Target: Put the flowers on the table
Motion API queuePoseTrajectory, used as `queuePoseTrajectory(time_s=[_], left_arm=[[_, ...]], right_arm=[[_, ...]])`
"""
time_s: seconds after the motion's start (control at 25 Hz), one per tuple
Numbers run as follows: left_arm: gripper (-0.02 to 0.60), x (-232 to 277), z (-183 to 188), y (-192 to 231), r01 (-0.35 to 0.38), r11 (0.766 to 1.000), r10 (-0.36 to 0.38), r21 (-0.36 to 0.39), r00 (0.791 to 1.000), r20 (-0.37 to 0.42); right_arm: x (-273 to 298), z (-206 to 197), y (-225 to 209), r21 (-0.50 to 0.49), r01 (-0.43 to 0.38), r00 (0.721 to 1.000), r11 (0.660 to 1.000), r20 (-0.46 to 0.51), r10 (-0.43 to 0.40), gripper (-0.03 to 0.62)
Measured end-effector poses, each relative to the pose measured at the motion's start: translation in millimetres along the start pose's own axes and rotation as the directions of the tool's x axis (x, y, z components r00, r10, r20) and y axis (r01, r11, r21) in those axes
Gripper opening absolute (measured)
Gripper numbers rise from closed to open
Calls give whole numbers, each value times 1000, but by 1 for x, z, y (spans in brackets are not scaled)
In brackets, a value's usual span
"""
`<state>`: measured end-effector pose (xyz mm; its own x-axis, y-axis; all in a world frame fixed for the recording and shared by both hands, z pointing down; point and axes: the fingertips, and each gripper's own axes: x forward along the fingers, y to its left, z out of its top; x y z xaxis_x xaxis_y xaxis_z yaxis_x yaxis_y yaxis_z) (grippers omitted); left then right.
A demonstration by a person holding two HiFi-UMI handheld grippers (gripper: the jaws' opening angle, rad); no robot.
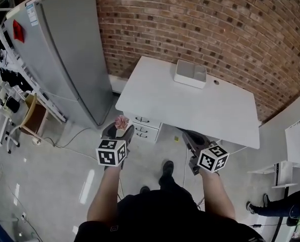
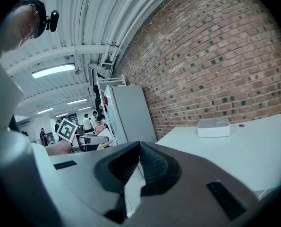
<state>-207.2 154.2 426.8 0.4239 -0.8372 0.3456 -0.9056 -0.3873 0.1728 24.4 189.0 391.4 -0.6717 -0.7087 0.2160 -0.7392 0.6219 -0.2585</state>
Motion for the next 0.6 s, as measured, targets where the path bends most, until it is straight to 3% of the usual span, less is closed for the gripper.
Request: queuePoseTrajectory(time_s=[0.24, 0.6], left_arm=[[259, 35, 4, 20, -57, 998, 56, -7, 998, -33], [259, 131, 43, 20, -94, 996, 94, 8, 993, -76]], right_arm=[[45, 7, -25, 12, -84, 996, 996, -14, 84, 12], [98, 47, -114, 26, -155, 988, 988, 6, 155, 12]])
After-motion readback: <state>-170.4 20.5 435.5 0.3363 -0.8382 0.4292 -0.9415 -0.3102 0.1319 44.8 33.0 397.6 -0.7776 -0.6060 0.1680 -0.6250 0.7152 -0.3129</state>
